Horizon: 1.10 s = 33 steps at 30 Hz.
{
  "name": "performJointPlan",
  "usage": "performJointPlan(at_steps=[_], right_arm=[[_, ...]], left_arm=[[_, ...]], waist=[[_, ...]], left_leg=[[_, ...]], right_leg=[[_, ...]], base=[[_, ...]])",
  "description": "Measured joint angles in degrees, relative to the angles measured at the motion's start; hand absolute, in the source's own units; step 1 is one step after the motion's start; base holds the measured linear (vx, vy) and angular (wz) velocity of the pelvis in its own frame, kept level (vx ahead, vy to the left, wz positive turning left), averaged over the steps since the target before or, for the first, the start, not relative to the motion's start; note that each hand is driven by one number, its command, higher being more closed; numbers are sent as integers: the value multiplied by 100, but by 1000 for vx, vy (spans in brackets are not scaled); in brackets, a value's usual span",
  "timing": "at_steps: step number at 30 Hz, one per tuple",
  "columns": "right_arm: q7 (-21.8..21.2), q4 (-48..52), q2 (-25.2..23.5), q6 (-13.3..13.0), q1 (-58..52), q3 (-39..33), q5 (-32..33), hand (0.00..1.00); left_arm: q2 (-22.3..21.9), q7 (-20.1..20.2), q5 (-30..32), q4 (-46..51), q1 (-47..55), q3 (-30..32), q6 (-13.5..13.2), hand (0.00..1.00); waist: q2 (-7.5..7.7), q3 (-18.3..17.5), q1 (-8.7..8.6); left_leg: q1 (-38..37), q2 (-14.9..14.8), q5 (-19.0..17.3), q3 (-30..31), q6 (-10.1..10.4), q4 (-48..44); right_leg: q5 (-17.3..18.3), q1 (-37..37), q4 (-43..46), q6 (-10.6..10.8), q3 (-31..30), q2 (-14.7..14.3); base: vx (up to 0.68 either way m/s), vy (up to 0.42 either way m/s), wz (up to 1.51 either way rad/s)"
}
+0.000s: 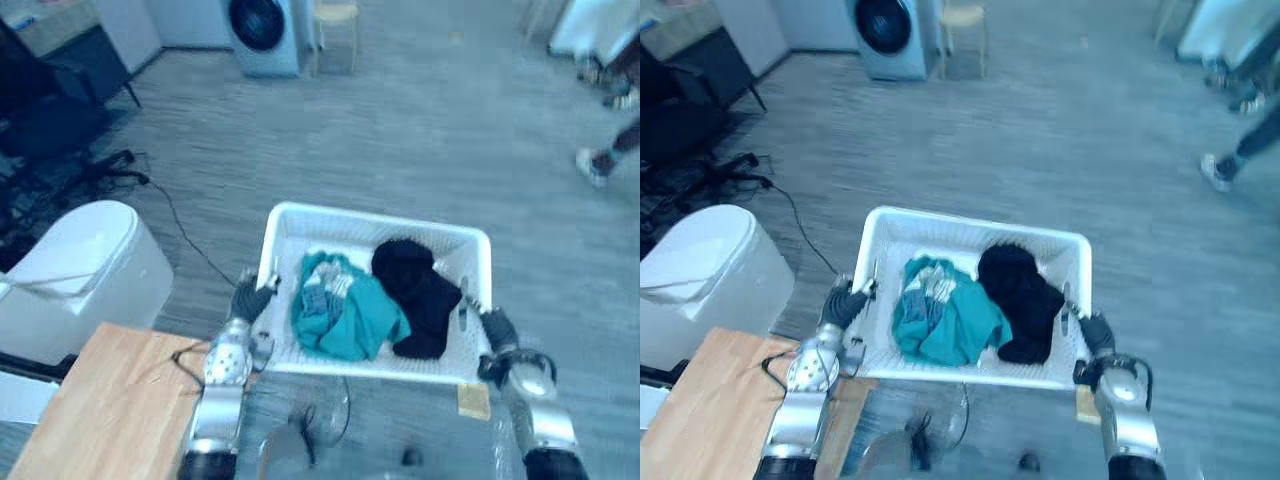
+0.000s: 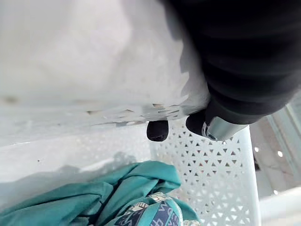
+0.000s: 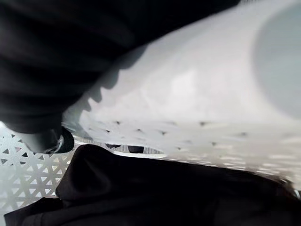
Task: Pick up the laundry basket with both hands and put the clothes into the washing machine.
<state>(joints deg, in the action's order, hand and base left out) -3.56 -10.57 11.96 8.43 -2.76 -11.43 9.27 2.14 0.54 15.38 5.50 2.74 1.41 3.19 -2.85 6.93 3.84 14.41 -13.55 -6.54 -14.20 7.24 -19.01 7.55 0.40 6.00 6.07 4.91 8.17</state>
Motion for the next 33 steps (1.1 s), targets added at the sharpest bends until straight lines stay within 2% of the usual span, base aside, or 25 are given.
performJointPlan(at_steps=[1, 3, 5, 6, 7, 8, 9, 10, 11, 12, 13, 14, 15, 17, 19, 20, 21, 22, 24, 25, 26, 27, 28, 29, 33], right_arm=[[18, 1, -71, 42, -6, 73, -93, 100], [17, 2, -33, 50, -4, 160, -95, 100], [18, 2, -78, 55, -2, 179, -121, 100], [18, 3, -70, 55, -18, 141, -154, 100], [17, 1, -185, 57, -48, 83, -202, 100], [17, 1, -268, 59, -78, 67, -221, 100], [17, -2, -390, 83, -197, 44, -309, 100], [17, -35, -400, 90, -246, 29, -319, 100], [7, -226, -454, 92, -316, -42, -324, 100], [-8, -258, -514, 92, -328, -49, -326, 100], [-14, -253, -605, 89, -329, -50, -334, 100], [-21, -226, -608, 90, -333, -82, -338, 100], [-32, -207, -599, 90, -333, -121, -338, 100], [-33, -140, -498, 90, -355, -255, -338, 100], [-32, -113, -425, 92, -372, -372, -337, 100], [-27, -75, -420, 93, -412, -364, -339, 100], [-18, 66, -313, 96, -616, -349, -338, 100], [-17, 68, -197, 108, -601, -355, -339, 100], [-17, 77, -69, 148, -481, -332, -339, 100], [-14, 76, -105, 163, -478, -293, -340, 100], [-5, 81, -82, 171, -478, -282, -340, 100], [10, 81, -75, 170, -471, -282, -340, 100], [51, 90, -82, 167, -456, -254, -339, 100], [122, 118, -77, 165, -453, -185, -339, 100], [144, 288, -41, 171, -449, -123, -340, 100]], left_arm=[[85, -26, 0, -50, 54, 54, 42, 100], [134, -59, -4, -53, 89, 60, 52, 100], [103, -87, -19, -27, 217, 90, 44, 100], [59, -88, -24, -11, 259, 60, 28, 100], [66, -97, -24, -1, 271, 30, 14, 100], [124, -94, -24, 4, 294, 23, 18, 100], [256, -84, -23, 3, 338, -37, 61, 100], [302, -74, -23, 3, 369, -114, 89, 100], [378, -53, -14, 15, 449, -207, 138, 100], [428, -52, -9, 24, 468, -206, 144, 100], [524, -59, -9, 21, 456, -188, 152, 100], [535, -58, -9, 13, 404, -198, 156, 100], [529, -55, -8, 7, 377, -229, 157, 100], [459, -55, -5, -150, 156, -379, 144, 100], [470, -60, 3, -534, -254, -500, 127, 100], [479, -65, 10, -574, -283, -511, 128, 100], [363, -79, 13, -722, -278, -565, 123, 100], [229, -80, 14, -767, -277, -564, 128, 100], [126, -162, 36, -837, -297, -550, 124, 100], [137, -187, 35, -902, -295, -497, 122, 100], [135, -178, 27, -920, -285, -482, 113, 100], [125, -180, -5, -920, -272, -483, 86, 100], [138, -182, -98, -919, -218, -462, 53, 100], [144, -182, -193, -895, -131, -431, 9, 100], [102, -158, -308, -724, 22, -344, -8, 100]], waist=[[133, 24, -21], [186, 47, 3], [232, 13, 65], [155, -40, 58], [256, -19, 51], [339, -21, 23], [470, -34, -30], [466, -37, -31], [388, -74, -118], [365, -66, -156], [305, -32, -165], [265, -31, -192], [157, -7, -233], [-63, 11, -388], [19, 18, -570], [107, 9, -619], [-53, -73, -681], [-243, -118, -623], [-319, -97, -581], [-380, -80, -561], [-460, -69, -498], [-505, -59, -447], [-453, -21, -343], [-351, 35, -301], [-295, 80, -274]], left_leg=[[-104, 50, -120, 2, 66, -113], [-43, -13, -309, 17, 115, -706], [263, 6, -533, 2, -155, -1613], [109, 112, -806, -15, -152, -1369], [-155, 352, -1257, -104, -241, -1204], [-292, 451, -1300, -161, -302, -1130], [-567, 684, -1335, -221, -291, -1025], [-729, 741, -1343, -226, -275, -964], [-1114, 780, -1346, -131, -281, -703], [-1296, 800, -1358, -78, -294, -515], [-1633, 840, -1381, 4, -307, -77], [-1957, 776, -1379, -8, -306, 323], [-2099, 738, -1366, -6, -286, 497], [-2562, 548, -1225, 11, -106, 956], [-2968, 607, -1161, 160, -93, 951], [-3098, 669, -1163, 210, -90, 952], [-3427, 525, -1188, 431, -81, 833], [-3386, 342, -1117, 449, -137, 615], [-2912, -21, -240, 583, -11, -992], [-2377, -434, 1064, 560, -39, -2266], [-1933, -909, 1392, 409, -188, -3417], [-1642, -1218, 1261, 222, -353, -4141], [-1193, -1480, 828, -90, -929, -5099], [-777, -1420, 461, -315, -1125, -5395], [372, -798, -332, -560, -896, -4111]], right_leg=[[73, 98, -28, -19, -39, 15], [120, 285, -13, 44, -113, 42], [226, 402, 191, 55, -161, 184], [393, 205, 697, 126, -139, 206], [697, -268, 1916, 309, -200, 475], [721, -569, 2641, 382, -187, 671], [331, -1086, 3885, 568, -190, 1033], [6, -1226, 4262, 640, -210, 1120], [-721, -1393, 4783, 562, -190, 1165], [-556, -1440, 4995, 500, -108, 1144], [156, -1725, 5280, 40, 43, 946], [588, -1991, 5060, -384, 336, 679], [717, -2153, 4896, -570, 568, 568], [798, -2605, 3887, -651, 972, 208], [-231, -2900, 1510, -276, 756, 181], [-551, -2874, 990, -252, 684, 222], [-1570, -2792, 1330, -502, 544, 161], [-1276, -2844, 1689, -557, 608, 23], [-494, -2709, 2445, -758, 747, -188], [-215, -2257, 2328, -822, 796, -355], [-137, -1846, 2037, -895, 895, -563], [-109, -1566, 1831, -933, 887, -719], [-40, -1037, 1486, -990, 770, -882], [57, -548, 1159, -1025, 663, -893], [334, 296, 607, -840, 500, -796]], base=[[235, 128, -34], [300, 89, -23], [324, 164, -26], [306, 210, -25], [168, 156, -12], [257, 160, 4], [262, 104, 16], [501, 136, 17], [459, 122, 13], [547, 111, 8], [447, 39, -3], [443, 10, -6], [502, -18, 12], [497, -47, 38], [589, -161, 62], [834, -295, 68], [730, -254, 37], [852, -321, 18], [743, -305, -17], [678, -233, -13], [533, -138, -17], [631, -144, -40], [604, -130, -46], [710, -107, -40], [571, 41, -18]])
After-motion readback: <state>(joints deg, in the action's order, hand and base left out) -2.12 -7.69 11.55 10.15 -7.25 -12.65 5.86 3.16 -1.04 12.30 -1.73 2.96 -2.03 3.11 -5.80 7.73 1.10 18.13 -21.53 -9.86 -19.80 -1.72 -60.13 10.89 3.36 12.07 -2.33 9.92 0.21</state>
